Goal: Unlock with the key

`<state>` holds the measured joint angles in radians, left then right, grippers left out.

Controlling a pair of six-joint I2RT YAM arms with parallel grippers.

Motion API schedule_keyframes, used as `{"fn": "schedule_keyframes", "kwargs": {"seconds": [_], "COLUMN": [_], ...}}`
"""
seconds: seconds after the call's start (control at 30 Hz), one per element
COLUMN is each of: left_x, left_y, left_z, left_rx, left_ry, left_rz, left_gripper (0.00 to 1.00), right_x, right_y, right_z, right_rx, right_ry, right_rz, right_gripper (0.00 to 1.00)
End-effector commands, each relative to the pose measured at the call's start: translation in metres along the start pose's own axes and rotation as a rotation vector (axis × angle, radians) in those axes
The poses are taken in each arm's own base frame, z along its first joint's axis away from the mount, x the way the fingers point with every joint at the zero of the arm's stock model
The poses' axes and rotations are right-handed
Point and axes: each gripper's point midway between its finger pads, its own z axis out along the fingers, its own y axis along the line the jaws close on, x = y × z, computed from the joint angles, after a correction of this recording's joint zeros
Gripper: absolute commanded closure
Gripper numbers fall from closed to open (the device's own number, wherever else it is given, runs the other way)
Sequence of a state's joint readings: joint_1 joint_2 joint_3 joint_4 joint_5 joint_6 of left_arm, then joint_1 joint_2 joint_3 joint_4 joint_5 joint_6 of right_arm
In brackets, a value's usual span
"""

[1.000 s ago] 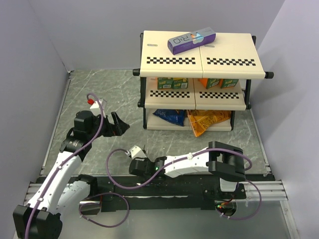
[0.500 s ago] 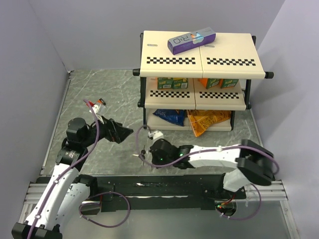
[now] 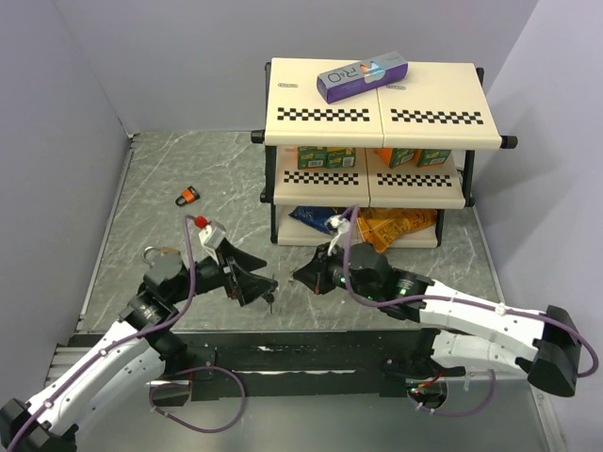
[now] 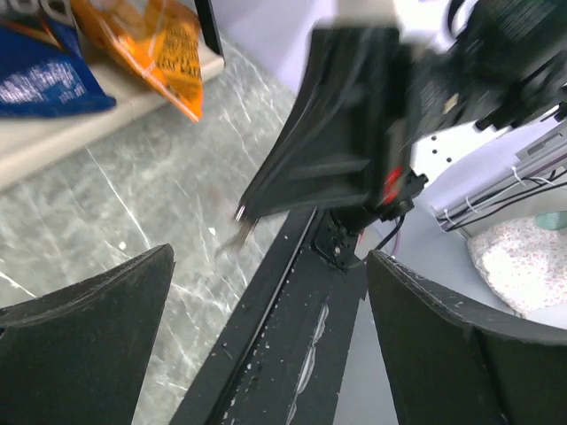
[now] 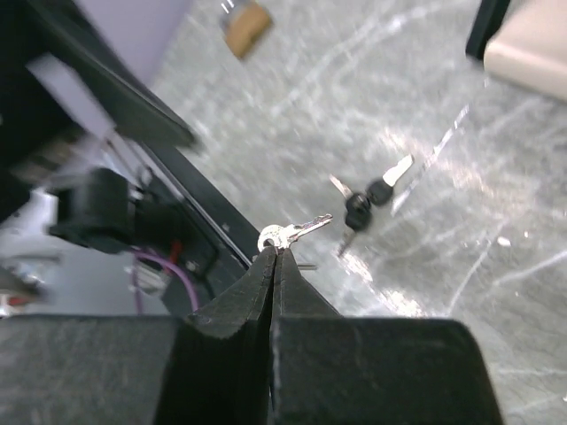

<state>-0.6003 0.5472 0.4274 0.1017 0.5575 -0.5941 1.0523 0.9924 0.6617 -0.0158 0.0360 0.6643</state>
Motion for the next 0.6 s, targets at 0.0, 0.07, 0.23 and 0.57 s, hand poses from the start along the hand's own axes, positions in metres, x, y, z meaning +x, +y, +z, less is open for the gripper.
{"fn": "schedule_keyframes", "kwargs": {"seconds": [0.0, 0.07, 0.23, 0.57], "left_x": [0.0, 0.008, 0.016, 0.022], "left_y": [-0.006, -0.006, -0.02, -0.021], "left_z": [0.011, 0.016, 0.036, 0.057], "left_rx": [0.052, 0.069, 0.136, 0.145], "left_ry": [-0.103, -0.084, -0.081, -0.074], "left_rz": [-0.018, -0.028, -0.013, 0.012], "left_gripper": [0.05, 0.04, 0.05, 0.26], "right_x": [-0.026, -0.03, -0.034, -0.039], "right_y": [0.016, 0.016, 0.026, 0.031], "right_z": [-0.014, -0.016, -0.023, -0.028], "right_rx": [-0.063, -0.071, -0.139, -0.175], "right_ry": [-0.078, -0.088, -0.099, -0.111], "right_rz": [0.051, 0.067, 0.107, 0.122], "right_gripper": [1.0, 1.0, 1.0, 1.0]}}
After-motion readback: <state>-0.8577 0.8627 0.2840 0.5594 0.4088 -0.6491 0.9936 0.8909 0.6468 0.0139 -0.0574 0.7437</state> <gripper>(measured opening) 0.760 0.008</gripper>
